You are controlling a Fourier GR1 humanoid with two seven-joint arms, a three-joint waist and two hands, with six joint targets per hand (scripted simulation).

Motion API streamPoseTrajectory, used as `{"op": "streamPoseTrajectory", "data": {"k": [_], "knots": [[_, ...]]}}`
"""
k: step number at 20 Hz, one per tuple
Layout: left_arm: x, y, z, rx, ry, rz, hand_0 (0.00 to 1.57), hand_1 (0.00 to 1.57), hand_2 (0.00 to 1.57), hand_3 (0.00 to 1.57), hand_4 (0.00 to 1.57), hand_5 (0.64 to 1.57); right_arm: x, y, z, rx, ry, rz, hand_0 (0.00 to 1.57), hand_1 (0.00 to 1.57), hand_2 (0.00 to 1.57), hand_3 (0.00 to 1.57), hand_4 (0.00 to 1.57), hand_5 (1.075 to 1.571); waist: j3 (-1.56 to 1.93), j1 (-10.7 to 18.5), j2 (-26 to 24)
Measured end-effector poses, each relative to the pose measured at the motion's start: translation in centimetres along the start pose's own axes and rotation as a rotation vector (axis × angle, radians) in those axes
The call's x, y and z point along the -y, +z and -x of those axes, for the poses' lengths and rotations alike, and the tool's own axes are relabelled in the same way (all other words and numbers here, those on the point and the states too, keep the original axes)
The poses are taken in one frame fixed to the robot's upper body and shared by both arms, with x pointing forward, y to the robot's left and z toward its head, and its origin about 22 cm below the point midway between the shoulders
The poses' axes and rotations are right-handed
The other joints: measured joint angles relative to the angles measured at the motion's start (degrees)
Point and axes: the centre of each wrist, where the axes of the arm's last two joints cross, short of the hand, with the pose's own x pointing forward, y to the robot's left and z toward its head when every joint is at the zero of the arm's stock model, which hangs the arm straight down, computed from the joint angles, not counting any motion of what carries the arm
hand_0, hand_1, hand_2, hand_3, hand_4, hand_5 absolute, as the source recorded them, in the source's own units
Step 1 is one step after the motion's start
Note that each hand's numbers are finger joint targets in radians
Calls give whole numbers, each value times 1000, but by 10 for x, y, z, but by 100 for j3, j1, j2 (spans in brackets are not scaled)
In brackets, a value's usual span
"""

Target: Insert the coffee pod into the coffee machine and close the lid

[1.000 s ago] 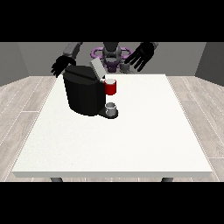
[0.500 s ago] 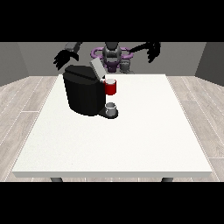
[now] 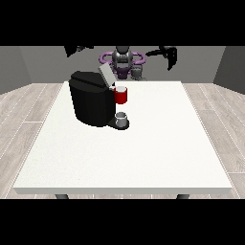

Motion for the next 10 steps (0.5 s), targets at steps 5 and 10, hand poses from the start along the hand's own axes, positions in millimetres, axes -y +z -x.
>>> {"op": "streamPoseTrajectory", "data": {"k": [5, 10], "knots": [[10, 10, 10, 10, 78, 17, 0, 0, 0, 0, 0, 1571, -3, -11, -17, 54, 7, -51, 0, 0, 0, 0, 0, 1571, 2, 367, 82], [13, 17, 5, 48, 102, 24, 0, 0, 0, 0, 222, 1571, -15, -24, -37, 92, 45, -111, 0, 0, 0, 0, 238, 1571, 3, 554, 273]]}}
